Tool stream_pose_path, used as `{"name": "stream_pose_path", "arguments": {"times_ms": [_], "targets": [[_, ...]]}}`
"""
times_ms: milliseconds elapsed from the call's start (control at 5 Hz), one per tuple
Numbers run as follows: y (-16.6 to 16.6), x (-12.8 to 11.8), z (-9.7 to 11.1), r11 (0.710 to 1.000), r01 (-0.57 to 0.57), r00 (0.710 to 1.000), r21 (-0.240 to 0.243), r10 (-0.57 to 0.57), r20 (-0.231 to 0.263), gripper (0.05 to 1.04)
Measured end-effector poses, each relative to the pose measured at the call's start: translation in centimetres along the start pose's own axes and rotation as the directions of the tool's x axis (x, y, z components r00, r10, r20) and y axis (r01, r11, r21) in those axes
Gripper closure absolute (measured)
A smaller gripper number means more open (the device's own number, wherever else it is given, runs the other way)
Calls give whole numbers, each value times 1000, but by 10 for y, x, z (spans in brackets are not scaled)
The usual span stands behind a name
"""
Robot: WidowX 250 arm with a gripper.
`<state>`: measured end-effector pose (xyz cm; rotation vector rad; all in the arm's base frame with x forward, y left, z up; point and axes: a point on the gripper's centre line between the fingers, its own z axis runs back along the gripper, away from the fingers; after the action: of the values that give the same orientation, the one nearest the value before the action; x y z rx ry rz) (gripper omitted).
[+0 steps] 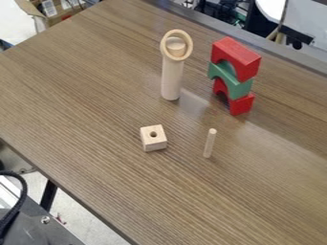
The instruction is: Move the red arch to the left side of the table
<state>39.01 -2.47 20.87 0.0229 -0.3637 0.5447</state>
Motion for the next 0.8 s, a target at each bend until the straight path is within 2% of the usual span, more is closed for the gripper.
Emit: {"name": "stream_pose_path", "arguments": {"times_ms": [200, 400, 800], "targets": [[1, -4, -11, 1000, 1, 1000, 18, -1, -27, 83], [3, -8, -31, 997, 6, 997, 76, 0, -77, 83], [2, -5, -38, 994, -62, 996, 90, 68, -60, 83]]}}
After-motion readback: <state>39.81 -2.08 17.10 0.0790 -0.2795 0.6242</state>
